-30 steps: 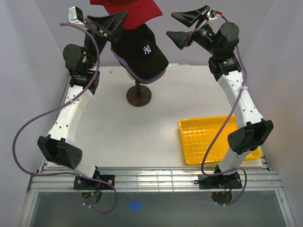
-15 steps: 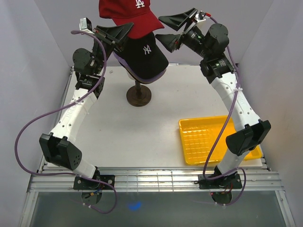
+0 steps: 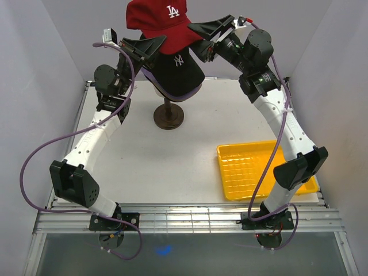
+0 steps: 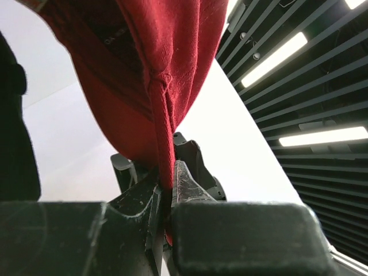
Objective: Stack the hats
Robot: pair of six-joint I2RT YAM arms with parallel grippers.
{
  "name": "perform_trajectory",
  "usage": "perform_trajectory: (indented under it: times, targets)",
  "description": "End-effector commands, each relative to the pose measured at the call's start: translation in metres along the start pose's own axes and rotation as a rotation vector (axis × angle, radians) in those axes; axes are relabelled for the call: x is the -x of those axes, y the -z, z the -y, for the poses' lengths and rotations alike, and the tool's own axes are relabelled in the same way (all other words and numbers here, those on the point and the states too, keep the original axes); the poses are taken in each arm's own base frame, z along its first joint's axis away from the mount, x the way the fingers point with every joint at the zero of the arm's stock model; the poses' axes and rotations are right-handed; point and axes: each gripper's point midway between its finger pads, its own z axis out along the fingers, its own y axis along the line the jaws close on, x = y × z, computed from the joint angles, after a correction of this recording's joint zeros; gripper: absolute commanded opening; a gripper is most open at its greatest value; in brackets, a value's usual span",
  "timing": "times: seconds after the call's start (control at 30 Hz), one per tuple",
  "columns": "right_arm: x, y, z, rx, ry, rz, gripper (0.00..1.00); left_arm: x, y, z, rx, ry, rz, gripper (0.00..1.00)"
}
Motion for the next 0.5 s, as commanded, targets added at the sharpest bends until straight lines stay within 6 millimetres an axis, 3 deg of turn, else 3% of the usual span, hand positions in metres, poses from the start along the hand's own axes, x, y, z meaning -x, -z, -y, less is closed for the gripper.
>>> perform_trajectory:
  times: [0.0, 0.17, 0.47]
  targets:
    - [-0.008, 0.006, -0.043, 0.097, 0.028, 0.018, 0.63, -0.007, 0.011, 0.039, -0.099, -0.052, -0.017, 0.0]
    - [-0.015, 0.001, -0.045, 0.098, 0.019, 0.011, 0.56, -0.011, 0.018, 0.028, -0.091, -0.063, -0.025, 0.0]
    - [-0.02, -0.001, -0.034, 0.072, 0.007, 0.017, 0.44, -0.018, 0.022, 0.027, -0.108, -0.09, -0.058, 0.0]
